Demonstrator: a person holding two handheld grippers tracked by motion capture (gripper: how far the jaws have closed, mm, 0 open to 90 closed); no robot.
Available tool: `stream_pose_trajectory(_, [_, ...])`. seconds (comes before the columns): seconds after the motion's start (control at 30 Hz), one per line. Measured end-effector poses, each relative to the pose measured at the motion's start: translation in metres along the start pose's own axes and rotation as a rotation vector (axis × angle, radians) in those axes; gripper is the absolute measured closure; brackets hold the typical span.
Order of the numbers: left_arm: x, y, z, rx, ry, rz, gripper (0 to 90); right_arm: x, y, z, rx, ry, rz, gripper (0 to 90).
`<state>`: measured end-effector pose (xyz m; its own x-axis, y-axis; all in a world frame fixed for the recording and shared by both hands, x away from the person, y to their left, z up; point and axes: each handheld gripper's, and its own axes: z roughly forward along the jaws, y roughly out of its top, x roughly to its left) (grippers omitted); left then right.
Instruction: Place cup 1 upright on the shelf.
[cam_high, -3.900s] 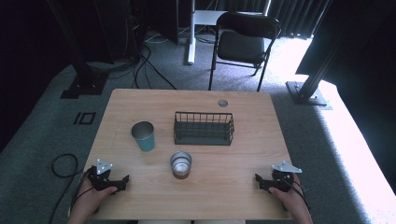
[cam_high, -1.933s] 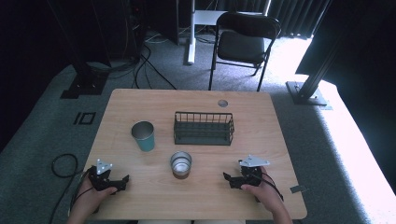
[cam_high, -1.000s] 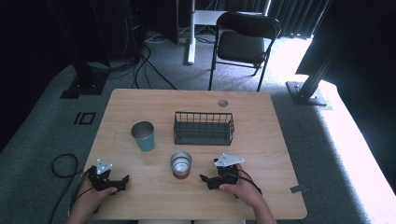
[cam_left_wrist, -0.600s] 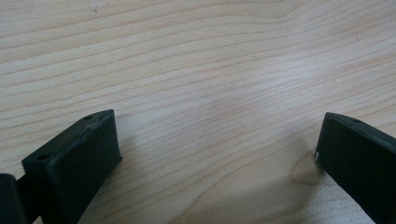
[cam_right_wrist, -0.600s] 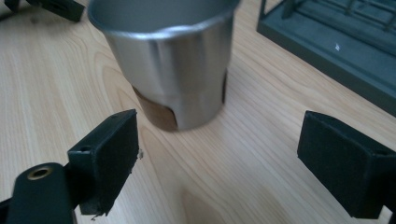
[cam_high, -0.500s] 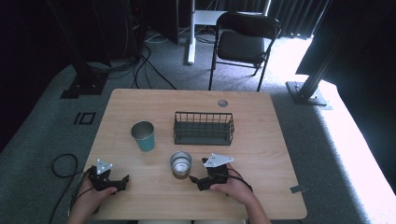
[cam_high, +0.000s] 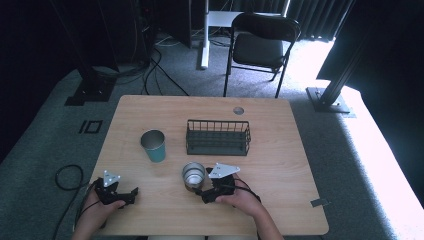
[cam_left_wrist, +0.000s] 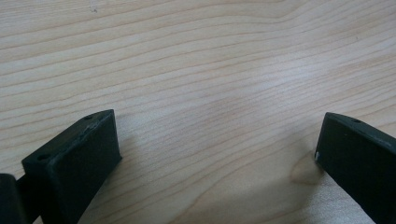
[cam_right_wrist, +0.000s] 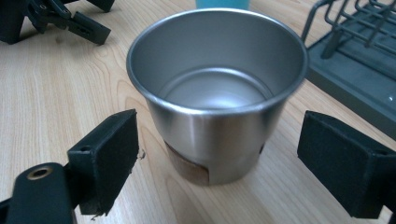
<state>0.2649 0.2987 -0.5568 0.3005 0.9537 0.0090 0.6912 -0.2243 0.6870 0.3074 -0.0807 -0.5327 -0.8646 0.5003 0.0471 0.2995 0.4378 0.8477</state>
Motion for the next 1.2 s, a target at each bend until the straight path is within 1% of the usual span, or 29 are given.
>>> stream_pose_trajectory(0.03, [0.000, 0.000, 0.000, 0.000, 0.000, 0.000, 0.4, 0.000, 0.001, 0.001, -0.002, 0.001, 0.004, 12.2])
stream_pose_trajectory(0.17, [0.000, 0.000, 0.000, 0.000, 0.000, 0.000, 0.4, 0.002, 0.004, 0.006, -0.017, 0.003, -0.015, 12.2])
stream_pose_trajectory(0.23, [0.000, 0.000, 0.000, 0.000, 0.000, 0.000, 0.4, 0.003, 0.005, 0.008, -0.025, 0.005, -0.017, 12.2])
stream_pose_trajectory(0.3, [0.000, 0.000, 0.000, 0.000, 0.000, 0.000, 0.4, 0.003, 0.007, 0.012, -0.021, 0.006, -0.013, 12.2])
stream_pose_trajectory(0.53, [0.000, 0.000, 0.000, 0.000, 0.000, 0.000, 0.4, 0.004, 0.010, 0.020, -0.037, 0.001, -0.010, 12.2])
stream_pose_trajectory(0.6, [0.000, 0.000, 0.000, 0.000, 0.000, 0.000, 0.4, 0.004, 0.011, 0.021, -0.043, 0.003, -0.002, 12.1])
stream_pose_trajectory(0.67, [0.000, 0.000, 0.000, 0.000, 0.000, 0.000, 0.4, 0.005, 0.012, 0.023, -0.049, -0.004, -0.006, 12.2])
stream_pose_trajectory(0.77, [0.000, 0.000, 0.000, 0.000, 0.000, 0.000, 0.4, 0.006, 0.013, 0.025, -0.060, -0.015, 0.003, 13.5])
stream_pose_trajectory(0.8, [0.000, 0.000, 0.000, 0.000, 0.000, 0.000, 0.4, 0.007, 0.013, 0.026, -0.063, -0.020, 0.007, 15.2])
stream_pose_trajectory(0.83, [0.000, 0.000, 0.000, 0.000, 0.000, 0.000, 0.4, 0.007, 0.013, 0.026, -0.063, -0.020, 0.007, 15.2])
stream_pose_trajectory(0.9, [0.000, 0.000, 0.000, 0.000, 0.000, 0.000, 0.4, 0.006, 0.013, 0.026, -0.068, -0.038, 0.004, 17.9])
stream_pose_trajectory(1.0, [0.000, 0.000, 0.000, 0.000, 0.000, 0.000, 0.4, 0.006, 0.014, 0.026, -0.070, -0.025, 0.026, 18.0])
stream_pose_trajectory(1.03, [0.000, 0.000, 0.000, -0.001, 0.000, 0.000, 0.4, 0.006, 0.014, 0.025, -0.078, -0.028, 0.030, 18.0])
stream_pose_trajectory(1.2, [0.000, 0.000, 0.000, -0.001, 0.000, 0.000, 0.4, 0.004, 0.021, 0.019, -0.097, -0.034, 0.026, 18.1])
